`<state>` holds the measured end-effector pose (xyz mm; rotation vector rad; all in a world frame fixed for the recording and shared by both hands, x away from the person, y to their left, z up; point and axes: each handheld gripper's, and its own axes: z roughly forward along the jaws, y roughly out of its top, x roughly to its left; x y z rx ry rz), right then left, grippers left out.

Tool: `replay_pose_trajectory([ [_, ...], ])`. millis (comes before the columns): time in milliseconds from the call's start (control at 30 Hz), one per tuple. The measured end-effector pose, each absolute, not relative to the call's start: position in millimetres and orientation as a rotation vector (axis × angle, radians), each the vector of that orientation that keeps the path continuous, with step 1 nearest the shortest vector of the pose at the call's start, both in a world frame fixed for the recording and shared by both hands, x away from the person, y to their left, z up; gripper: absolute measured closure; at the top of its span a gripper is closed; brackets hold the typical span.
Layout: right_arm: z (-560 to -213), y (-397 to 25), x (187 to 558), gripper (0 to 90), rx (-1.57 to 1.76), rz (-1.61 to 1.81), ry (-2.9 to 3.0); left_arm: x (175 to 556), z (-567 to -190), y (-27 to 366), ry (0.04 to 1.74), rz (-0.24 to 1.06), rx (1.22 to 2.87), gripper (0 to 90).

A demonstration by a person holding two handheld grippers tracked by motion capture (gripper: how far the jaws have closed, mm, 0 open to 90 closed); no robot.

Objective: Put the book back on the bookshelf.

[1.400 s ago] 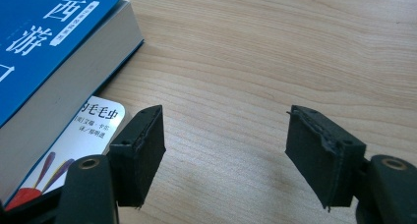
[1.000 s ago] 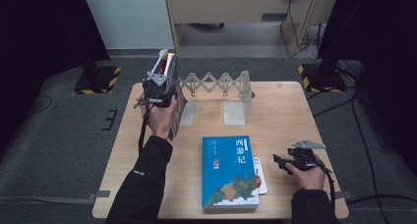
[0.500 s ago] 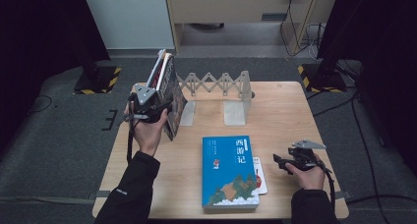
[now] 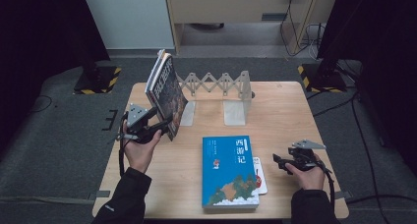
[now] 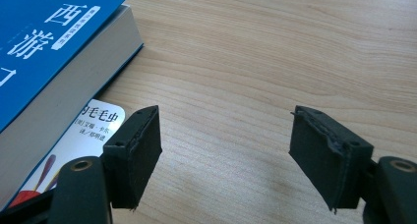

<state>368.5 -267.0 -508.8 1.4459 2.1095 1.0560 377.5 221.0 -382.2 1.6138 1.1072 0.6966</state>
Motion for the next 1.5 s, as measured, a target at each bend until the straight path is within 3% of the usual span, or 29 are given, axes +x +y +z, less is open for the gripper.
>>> replay_pose_trajectory([
  [667, -500.8, -250.2, 362.0, 27.3, 1.375, 1.105, 2.13, 362.7, -448.1, 217.4, 1.159, 0.469, 1.732, 31.5],
  [1500, -496.0, -221.6, 357.9, 27.9, 1.304, 1.182, 2.204, 362.4, -491.3, 165.6, 1.076, 0.269, 1.876, 29.5],
])
